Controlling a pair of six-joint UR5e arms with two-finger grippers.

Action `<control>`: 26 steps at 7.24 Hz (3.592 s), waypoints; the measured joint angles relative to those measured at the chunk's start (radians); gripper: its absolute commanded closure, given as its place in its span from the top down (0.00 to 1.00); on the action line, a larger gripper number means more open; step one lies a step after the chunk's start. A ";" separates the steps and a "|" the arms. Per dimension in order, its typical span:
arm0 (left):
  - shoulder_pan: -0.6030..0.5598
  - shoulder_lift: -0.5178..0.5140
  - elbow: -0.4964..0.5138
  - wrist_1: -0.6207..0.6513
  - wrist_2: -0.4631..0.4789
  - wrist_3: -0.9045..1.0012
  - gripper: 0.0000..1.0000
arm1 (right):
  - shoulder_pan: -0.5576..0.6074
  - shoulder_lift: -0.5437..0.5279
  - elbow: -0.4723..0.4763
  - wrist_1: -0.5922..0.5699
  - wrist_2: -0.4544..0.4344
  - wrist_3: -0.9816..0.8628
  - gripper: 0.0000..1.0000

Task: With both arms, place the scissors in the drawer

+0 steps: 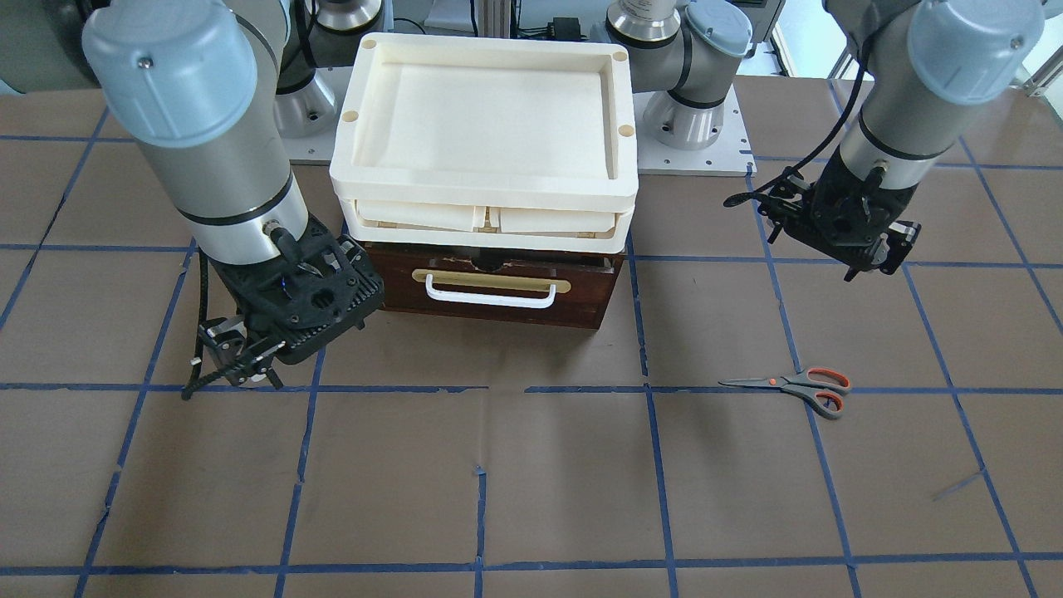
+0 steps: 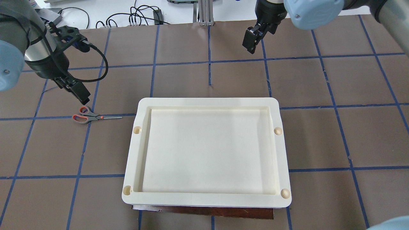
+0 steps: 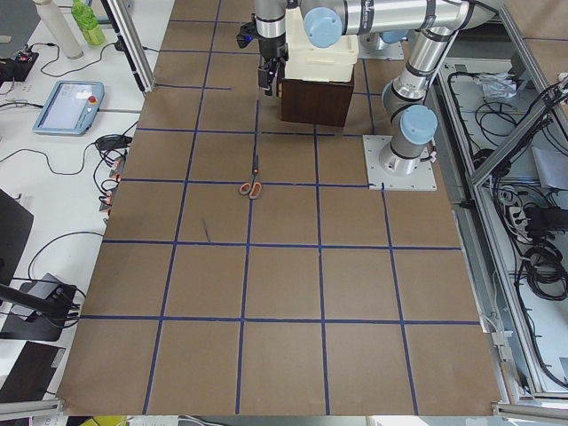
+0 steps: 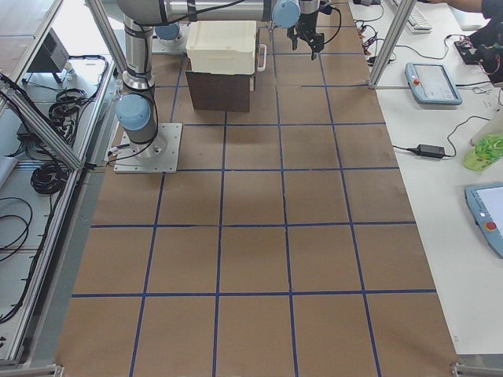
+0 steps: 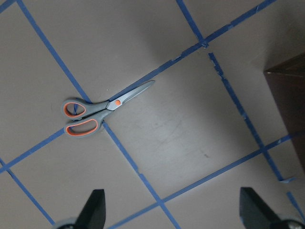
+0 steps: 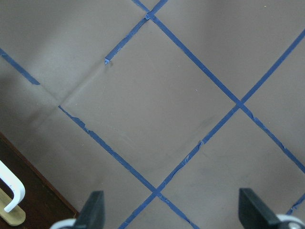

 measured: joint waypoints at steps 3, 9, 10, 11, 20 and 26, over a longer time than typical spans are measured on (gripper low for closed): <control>0.076 -0.112 -0.073 0.185 0.011 0.370 0.99 | 0.053 0.059 0.030 0.055 0.079 -0.108 1.00; 0.139 -0.294 -0.219 0.597 -0.028 0.859 0.98 | 0.059 0.104 0.101 0.142 0.227 -0.257 1.00; 0.151 -0.308 -0.226 0.610 -0.054 0.909 0.96 | 0.059 0.106 0.105 0.144 0.231 -0.257 1.00; 0.157 -0.316 -0.228 0.614 -0.079 0.932 0.98 | 0.060 0.105 0.106 0.144 0.235 -0.258 1.00; 0.199 -0.384 -0.224 0.621 -0.145 1.128 0.87 | 0.081 0.104 0.108 0.129 0.243 -0.398 1.00; 0.199 -0.387 -0.228 0.618 -0.160 1.091 0.28 | 0.088 0.122 0.121 0.138 0.244 -0.418 1.00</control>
